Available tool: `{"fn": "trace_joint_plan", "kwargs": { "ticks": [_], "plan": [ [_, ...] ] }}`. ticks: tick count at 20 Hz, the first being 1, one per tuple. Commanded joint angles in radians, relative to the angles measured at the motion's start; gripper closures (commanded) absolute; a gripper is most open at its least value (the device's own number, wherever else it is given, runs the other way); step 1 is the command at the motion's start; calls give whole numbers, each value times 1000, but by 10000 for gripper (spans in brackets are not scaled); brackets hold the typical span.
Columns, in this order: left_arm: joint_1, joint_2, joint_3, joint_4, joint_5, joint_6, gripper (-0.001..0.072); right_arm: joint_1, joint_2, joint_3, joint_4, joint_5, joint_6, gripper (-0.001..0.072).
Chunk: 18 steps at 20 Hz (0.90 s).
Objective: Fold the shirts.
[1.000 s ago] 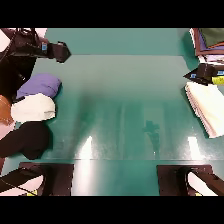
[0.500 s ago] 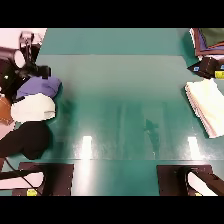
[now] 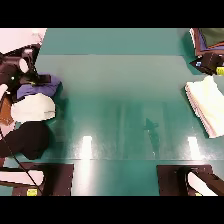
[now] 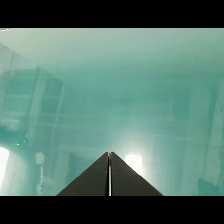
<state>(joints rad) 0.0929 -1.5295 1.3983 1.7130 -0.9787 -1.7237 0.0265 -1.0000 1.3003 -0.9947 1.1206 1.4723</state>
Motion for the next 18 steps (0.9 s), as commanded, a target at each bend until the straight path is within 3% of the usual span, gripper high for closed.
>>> {"fn": "trace_joint_plan", "kwargs": {
  "ticks": [1, 2, 4, 6, 8, 11, 13, 18],
  "plan": [
    [0, 74, 119, -25, -65, 4, 680, 1, 0, 23, 0, -2, 0, 699],
    [0, 117, 171, -48, -82, 12, 680, 1, 0, 53, 0, -3, 0, 700],
    [0, 229, 274, -176, -112, 112, 680, 1, 0, 132, -1, -4, 0, 699],
    [0, 358, 342, -398, -145, 246, 680, 1, 0, 212, -2, -4, 0, 700],
    [-8, 465, 350, -576, -159, 315, 681, 1, 0, 278, -2, -4, 0, 700],
    [-152, 528, 350, -520, -227, 306, 681, 1, 0, 339, -3, -3, 0, 700],
    [-294, 520, 313, -466, -273, 256, 681, 1, 0, 356, -3, 2, 0, 699],
    [-605, 424, 69, -461, -233, 232, 677, 1, 0, 362, 0, 47, 0, 700]
  ]
}}
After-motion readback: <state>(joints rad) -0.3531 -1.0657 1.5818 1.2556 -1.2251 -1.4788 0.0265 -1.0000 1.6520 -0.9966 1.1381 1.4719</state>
